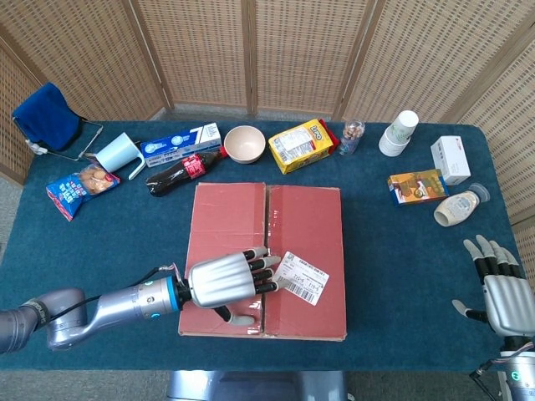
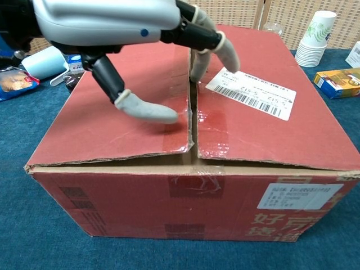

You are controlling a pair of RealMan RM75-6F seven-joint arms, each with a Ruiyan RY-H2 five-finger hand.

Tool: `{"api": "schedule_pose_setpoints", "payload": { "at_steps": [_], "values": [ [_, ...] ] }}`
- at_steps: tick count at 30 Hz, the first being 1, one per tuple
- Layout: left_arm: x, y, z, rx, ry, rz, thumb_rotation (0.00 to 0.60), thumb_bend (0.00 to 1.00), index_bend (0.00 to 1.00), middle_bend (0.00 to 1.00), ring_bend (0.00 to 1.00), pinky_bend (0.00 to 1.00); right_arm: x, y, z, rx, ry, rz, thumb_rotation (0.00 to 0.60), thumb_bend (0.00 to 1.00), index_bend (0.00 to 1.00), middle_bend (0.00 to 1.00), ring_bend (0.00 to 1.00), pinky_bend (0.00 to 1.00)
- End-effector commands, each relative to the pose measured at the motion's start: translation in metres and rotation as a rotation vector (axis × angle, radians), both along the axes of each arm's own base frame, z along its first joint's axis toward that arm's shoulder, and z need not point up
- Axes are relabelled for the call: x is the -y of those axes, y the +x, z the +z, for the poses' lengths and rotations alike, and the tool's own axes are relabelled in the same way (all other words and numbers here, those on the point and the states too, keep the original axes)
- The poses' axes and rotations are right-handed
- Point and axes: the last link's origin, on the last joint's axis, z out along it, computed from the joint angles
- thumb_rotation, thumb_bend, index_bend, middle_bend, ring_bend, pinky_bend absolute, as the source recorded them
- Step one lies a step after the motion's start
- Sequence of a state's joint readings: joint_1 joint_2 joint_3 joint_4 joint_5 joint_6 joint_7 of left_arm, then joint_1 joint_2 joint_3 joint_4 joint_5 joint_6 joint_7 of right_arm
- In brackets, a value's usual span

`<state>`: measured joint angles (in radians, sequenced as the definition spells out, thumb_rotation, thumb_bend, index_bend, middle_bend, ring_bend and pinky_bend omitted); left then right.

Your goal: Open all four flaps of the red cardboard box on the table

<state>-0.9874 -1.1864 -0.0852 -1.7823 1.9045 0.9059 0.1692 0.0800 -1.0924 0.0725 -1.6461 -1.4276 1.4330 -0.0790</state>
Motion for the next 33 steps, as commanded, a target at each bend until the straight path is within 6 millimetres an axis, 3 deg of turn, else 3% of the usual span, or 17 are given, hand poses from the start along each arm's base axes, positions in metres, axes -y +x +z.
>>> {"api": "schedule_pose_setpoints", "payload": {
  "at_steps": [1, 11, 17, 21, 25, 33],
  "values": [
    [0.003, 0.004, -0.005, -0.011, -0.002, -0.009, 0.191, 0.00, 0.17, 0.24, 0.21, 0.26, 0.000, 0.000, 0.001, 0.002, -0.003, -0.001, 0.600, 0.00, 0.00, 0.00, 0.00, 0.11],
    [0.003, 0.004, -0.008, -0.021, -0.004, 0.017, 0.184, 0.00, 0.17, 0.30, 0.25, 0.28, 0.000, 0.000, 0.002, 0.004, -0.007, -0.001, 0.600, 0.00, 0.00, 0.00, 0.00, 0.11],
    [0.002, 0.003, -0.007, -0.018, -0.003, 0.026, 0.185, 0.00, 0.18, 0.38, 0.34, 0.36, 0.000, 0.000, 0.000, -0.002, -0.004, -0.003, 0.600, 0.00, 0.00, 0.00, 0.00, 0.11],
    [0.002, 0.001, -0.009, -0.025, -0.009, 0.037, 0.186, 0.00, 0.18, 0.43, 0.38, 0.33, 0.000, 0.000, 0.000, -0.004, -0.005, -0.003, 0.600, 0.00, 0.00, 0.00, 0.00, 0.11],
    [0.002, 0.003, -0.013, -0.022, -0.008, 0.042, 0.187, 0.00, 0.18, 0.40, 0.35, 0.37, -0.001, 0.000, 0.000, -0.006, -0.003, -0.004, 0.600, 0.00, 0.00, 0.00, 0.00, 0.11],
    [0.002, 0.012, -0.016, -0.018, 0.006, 0.018, 0.187, 0.00, 0.19, 0.39, 0.32, 0.35, 0.000, -0.001, 0.000, -0.004, -0.003, -0.006, 0.600, 0.00, 0.00, 0.00, 0.00, 0.11]
  ]
}}
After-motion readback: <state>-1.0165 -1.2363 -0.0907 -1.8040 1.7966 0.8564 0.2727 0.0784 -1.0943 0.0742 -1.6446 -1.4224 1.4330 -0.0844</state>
